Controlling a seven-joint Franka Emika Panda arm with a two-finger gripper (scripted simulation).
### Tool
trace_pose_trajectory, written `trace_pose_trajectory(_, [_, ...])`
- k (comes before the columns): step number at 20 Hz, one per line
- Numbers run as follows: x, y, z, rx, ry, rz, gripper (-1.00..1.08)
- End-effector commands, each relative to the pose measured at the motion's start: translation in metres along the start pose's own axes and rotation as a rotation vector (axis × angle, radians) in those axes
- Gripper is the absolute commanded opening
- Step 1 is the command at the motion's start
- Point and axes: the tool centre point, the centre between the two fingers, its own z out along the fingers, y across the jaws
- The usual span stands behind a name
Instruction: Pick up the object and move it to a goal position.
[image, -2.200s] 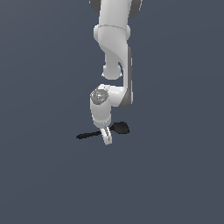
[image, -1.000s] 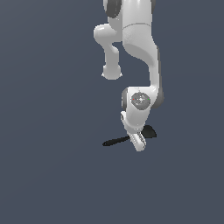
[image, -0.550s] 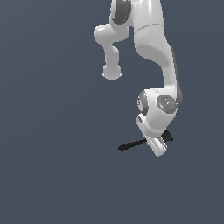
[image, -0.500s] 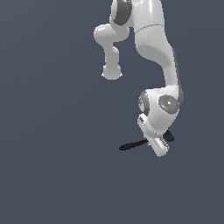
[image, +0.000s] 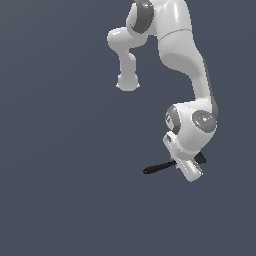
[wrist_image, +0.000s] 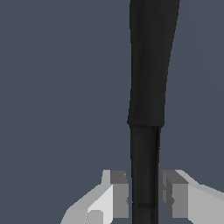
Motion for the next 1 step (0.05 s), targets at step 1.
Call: trace_pose_trajectory(1, [-0.0001,-0.0017,-0.0012,0.002,0.000,0.001,-1.00])
